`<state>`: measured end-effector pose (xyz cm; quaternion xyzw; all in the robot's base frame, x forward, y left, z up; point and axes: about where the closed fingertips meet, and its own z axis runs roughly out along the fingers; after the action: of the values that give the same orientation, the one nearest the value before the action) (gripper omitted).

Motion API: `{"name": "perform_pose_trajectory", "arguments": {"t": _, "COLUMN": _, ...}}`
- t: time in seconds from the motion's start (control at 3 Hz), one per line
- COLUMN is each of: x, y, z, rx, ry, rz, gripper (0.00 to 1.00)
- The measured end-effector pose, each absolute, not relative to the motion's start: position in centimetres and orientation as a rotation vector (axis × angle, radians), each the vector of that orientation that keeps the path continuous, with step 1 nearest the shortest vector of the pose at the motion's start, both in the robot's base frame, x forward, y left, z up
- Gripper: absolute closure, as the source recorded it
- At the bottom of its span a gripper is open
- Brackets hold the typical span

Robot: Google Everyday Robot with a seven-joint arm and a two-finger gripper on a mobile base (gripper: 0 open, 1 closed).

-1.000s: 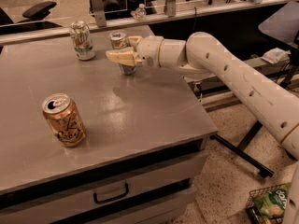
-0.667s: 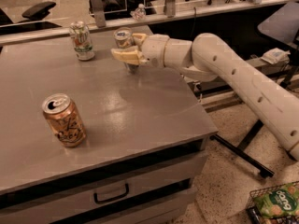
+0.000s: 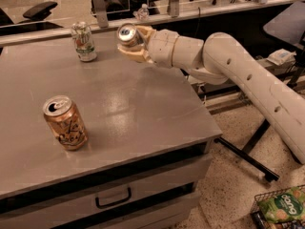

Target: Knock redbull can over

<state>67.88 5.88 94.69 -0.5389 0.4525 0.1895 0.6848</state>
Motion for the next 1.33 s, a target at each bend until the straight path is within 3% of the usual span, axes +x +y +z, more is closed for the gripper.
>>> {"name": "perform_pose_trajectory", "arguments": {"t": 1.33, "x": 65.3, "y": 1.2, "z": 95.6, "rx": -1.711, "ry": 0.812, "rz": 0.248, "gripper": 1.0}}
